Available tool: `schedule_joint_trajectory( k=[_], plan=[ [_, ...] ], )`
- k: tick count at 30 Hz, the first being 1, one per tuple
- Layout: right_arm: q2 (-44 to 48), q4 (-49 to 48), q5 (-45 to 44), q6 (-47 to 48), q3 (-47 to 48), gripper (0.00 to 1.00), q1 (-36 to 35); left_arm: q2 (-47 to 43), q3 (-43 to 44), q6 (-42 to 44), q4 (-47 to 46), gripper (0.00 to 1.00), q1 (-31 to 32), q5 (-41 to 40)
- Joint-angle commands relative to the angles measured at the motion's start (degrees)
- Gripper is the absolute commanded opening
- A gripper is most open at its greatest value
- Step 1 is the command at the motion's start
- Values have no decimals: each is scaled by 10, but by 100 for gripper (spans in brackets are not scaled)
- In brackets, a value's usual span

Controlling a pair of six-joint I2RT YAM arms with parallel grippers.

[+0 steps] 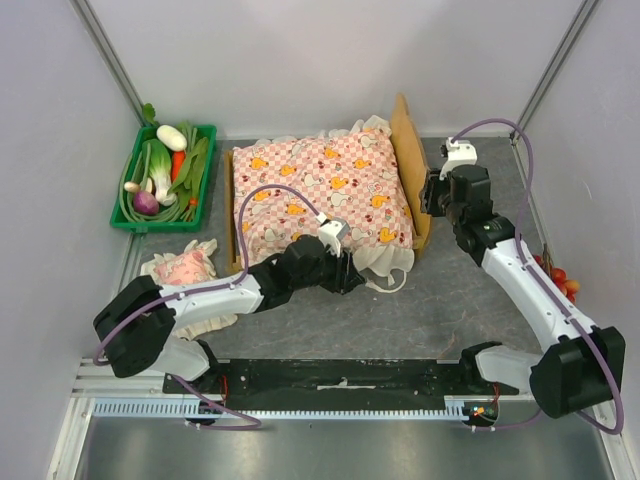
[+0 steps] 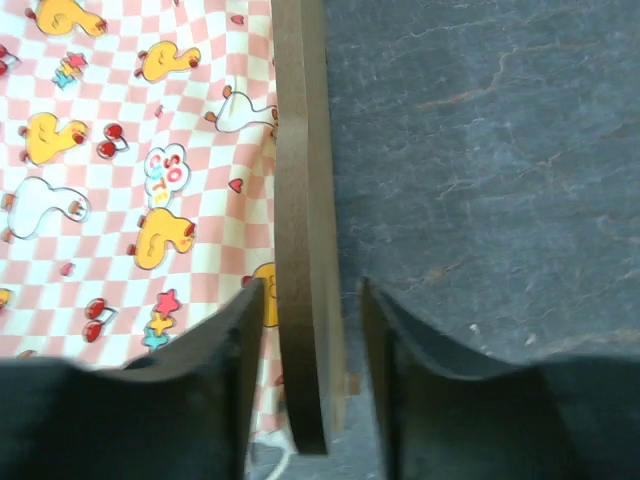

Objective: Set up the pet bed

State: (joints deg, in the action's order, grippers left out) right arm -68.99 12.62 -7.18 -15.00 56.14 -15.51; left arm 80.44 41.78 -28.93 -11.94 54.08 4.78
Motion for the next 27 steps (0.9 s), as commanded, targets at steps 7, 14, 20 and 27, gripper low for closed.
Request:
schedule_joint_trajectory(
  k=[7, 14, 20, 27],
  plan=[
    [169, 98, -54, -37, 24, 76, 1, -9, -52, -42, -53, 52, 2, 30],
    [254, 217, 143, -74, -56, 55, 1, -49, -71, -56, -46, 52, 11, 42],
    [283, 163, 205, -105, -174, 43, -38, -81, -67, -57, -23, 52, 19, 19],
    [161, 77, 85, -114, -211, 41, -165, -86, -55, -53, -11, 52, 19, -2]
  ],
)
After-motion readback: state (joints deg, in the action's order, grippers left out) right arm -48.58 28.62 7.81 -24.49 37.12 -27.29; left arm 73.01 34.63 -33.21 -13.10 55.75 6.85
